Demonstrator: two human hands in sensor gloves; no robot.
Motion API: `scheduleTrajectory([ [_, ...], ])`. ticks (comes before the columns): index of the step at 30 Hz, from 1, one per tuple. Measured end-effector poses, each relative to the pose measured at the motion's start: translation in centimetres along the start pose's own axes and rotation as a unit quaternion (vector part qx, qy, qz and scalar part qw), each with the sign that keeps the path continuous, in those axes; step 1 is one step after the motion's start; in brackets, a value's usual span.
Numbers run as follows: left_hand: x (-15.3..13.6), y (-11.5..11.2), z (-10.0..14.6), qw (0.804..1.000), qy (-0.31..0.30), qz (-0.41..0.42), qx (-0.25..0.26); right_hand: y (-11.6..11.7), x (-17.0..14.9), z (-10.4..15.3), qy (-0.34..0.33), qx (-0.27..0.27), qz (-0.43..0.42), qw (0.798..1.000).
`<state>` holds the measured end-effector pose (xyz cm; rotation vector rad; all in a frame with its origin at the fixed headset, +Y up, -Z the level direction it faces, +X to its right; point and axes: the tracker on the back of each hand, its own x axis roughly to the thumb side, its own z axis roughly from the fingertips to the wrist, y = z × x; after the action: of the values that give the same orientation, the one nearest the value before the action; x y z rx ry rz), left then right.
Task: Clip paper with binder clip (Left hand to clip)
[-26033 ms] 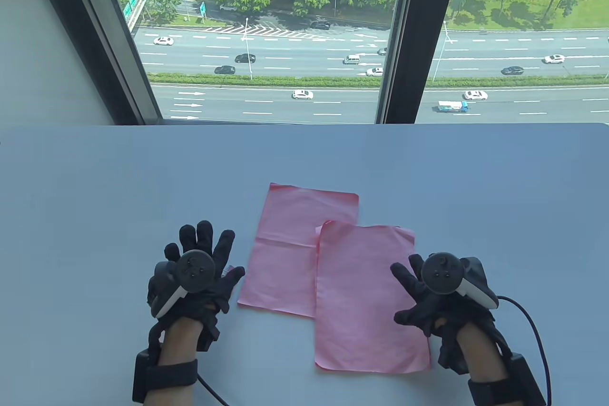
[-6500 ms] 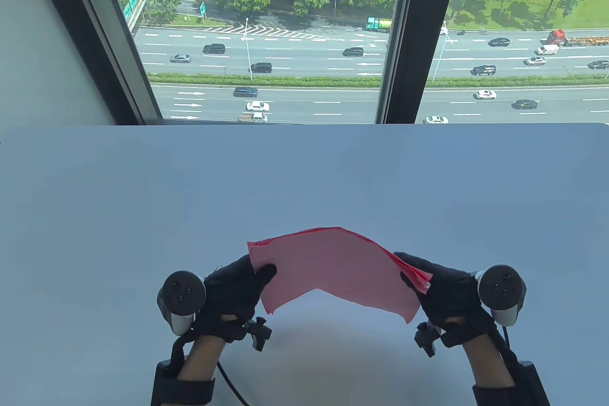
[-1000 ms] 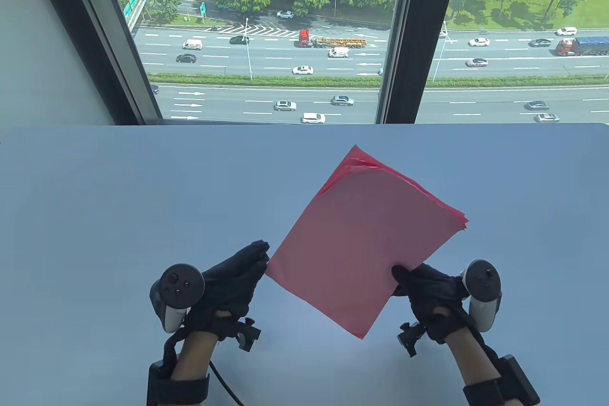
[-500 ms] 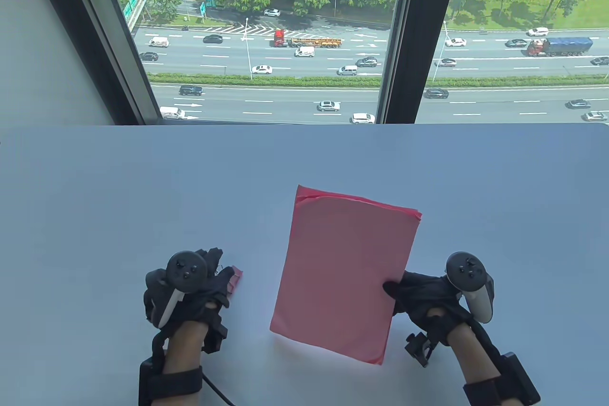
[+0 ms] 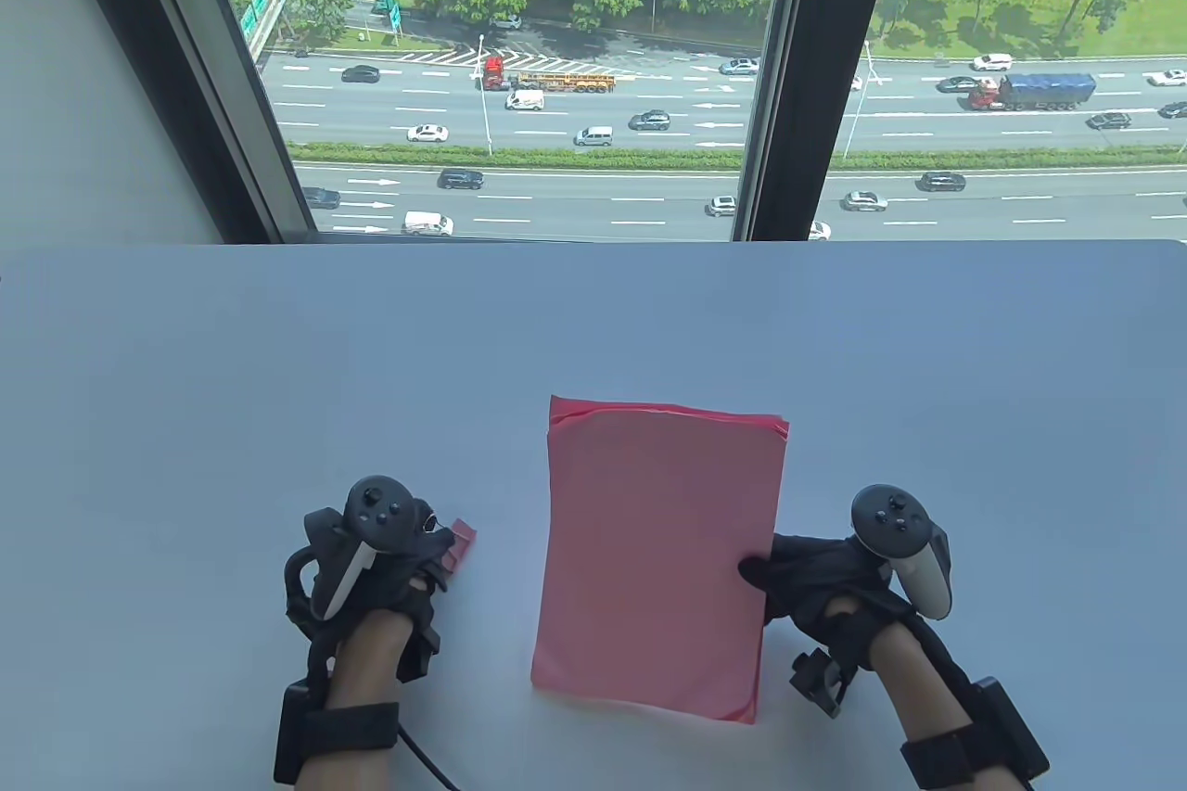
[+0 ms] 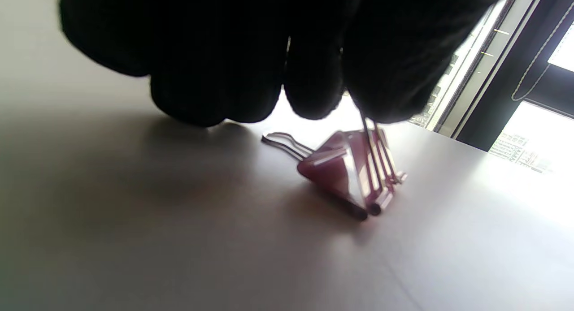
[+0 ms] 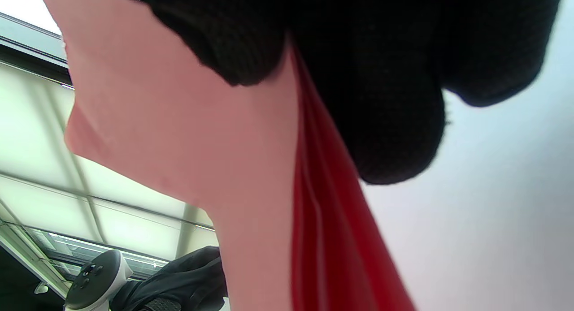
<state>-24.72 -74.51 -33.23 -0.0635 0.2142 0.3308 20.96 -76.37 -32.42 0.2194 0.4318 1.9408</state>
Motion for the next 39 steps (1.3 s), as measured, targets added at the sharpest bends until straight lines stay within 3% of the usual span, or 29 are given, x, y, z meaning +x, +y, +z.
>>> scheduleTrajectory([
  [4,-0.1,-0.3,0.0,0.993,0.006,0.107,-0.039,0.0,-0.2,-0.1,0.001,0.003,-0.005,1.000],
  [7,-0.4,-0.6,-0.1,0.989,-0.003,0.133,-0.072,-0.1,-0.2,-0.1,0.001,-0.001,0.006,1.000],
  [14,-0.8,-1.4,-0.6,0.972,-0.014,0.213,-0.094,-0.2,-0.2,-0.1,0.000,-0.001,0.001,1.000],
  [23,-0.1,-1.1,-0.3,0.947,-0.085,0.294,-0.101,-0.8,0.0,0.0,-0.019,0.006,0.020,1.000],
  [26,0.1,-1.0,-0.2,0.923,-0.121,0.357,-0.073,-1.3,-0.1,0.0,-0.031,0.010,0.013,0.999],
  [30,-0.4,-1.4,-0.3,0.856,-0.105,0.504,-0.036,-1.8,-0.1,0.1,-0.039,0.006,-0.010,0.999],
  [35,-0.7,-2.1,-0.4,0.797,-0.115,0.586,-0.087,-2.1,0.1,0.4,-0.058,0.023,-0.046,0.997],
  [39,0.2,-2.4,-0.5,0.773,-0.147,0.601,-0.138,-2.0,0.2,0.4,-0.065,0.037,-0.057,0.996],
])
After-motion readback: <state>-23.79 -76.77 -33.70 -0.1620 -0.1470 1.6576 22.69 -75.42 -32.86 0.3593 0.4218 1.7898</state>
